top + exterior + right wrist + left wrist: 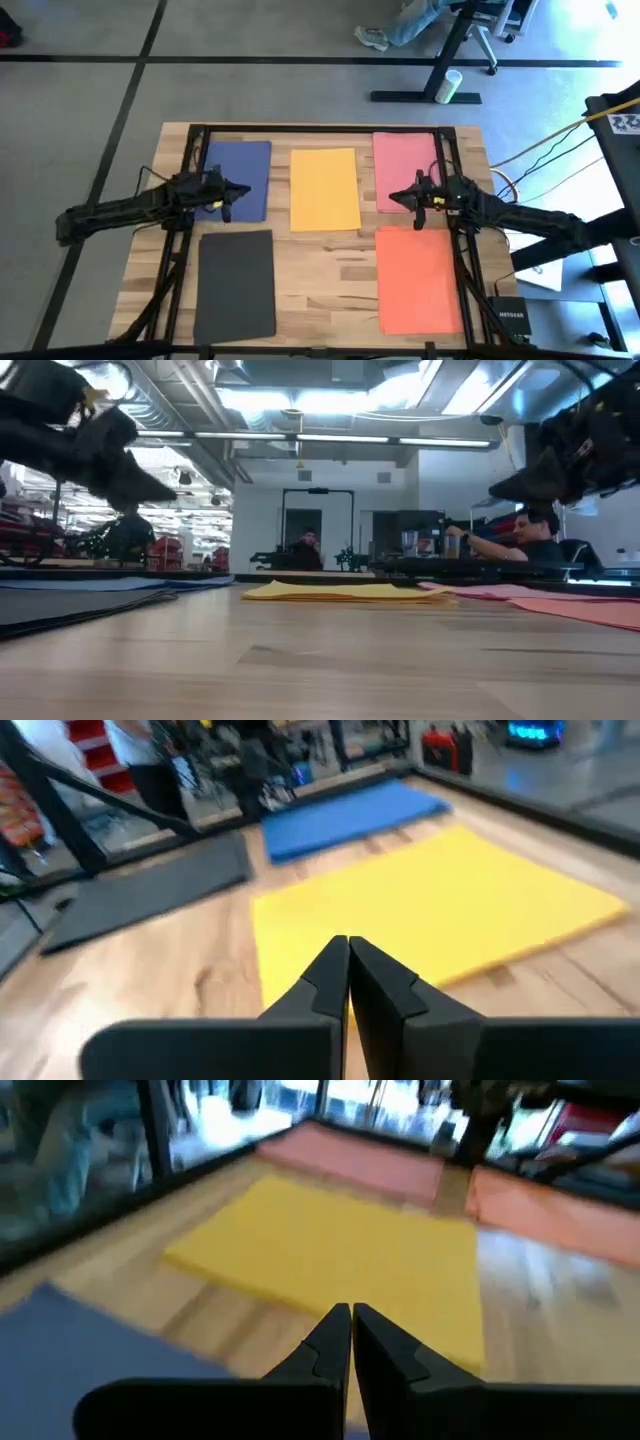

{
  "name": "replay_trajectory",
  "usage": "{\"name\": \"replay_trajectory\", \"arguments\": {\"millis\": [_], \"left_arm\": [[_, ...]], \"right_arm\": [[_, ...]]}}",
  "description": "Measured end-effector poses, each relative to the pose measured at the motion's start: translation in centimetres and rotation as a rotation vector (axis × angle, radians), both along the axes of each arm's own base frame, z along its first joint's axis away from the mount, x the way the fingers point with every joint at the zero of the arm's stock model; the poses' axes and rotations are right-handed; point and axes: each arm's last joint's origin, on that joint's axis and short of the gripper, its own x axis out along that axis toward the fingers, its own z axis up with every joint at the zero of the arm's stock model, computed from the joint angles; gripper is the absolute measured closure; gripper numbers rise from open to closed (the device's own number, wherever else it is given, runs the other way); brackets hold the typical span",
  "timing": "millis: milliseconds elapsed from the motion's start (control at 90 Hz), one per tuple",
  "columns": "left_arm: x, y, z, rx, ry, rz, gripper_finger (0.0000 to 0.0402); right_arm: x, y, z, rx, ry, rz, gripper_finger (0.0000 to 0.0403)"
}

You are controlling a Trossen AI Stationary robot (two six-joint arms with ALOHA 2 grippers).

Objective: Organize paper
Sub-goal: Return to Home Position

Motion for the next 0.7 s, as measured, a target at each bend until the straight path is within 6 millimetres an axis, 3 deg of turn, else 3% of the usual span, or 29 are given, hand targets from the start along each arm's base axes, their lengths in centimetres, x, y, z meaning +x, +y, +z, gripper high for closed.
{"name": "replay_trajectory", "arguments": {"millis": [222,700], "left_arm": [[0.3,0.1,-0.5,-0.037,0.047,0.018,0.0402],[-1.1,-1.3,2.0,0.04,-0.246,-0.082,0.0402]], "right_arm": [[0.3,0.0,-0.6,0.027,0.06,0.024,0.0403],[-0.3,0.3,0.8,-0.054,-0.085,0.091,0.0403]]}}
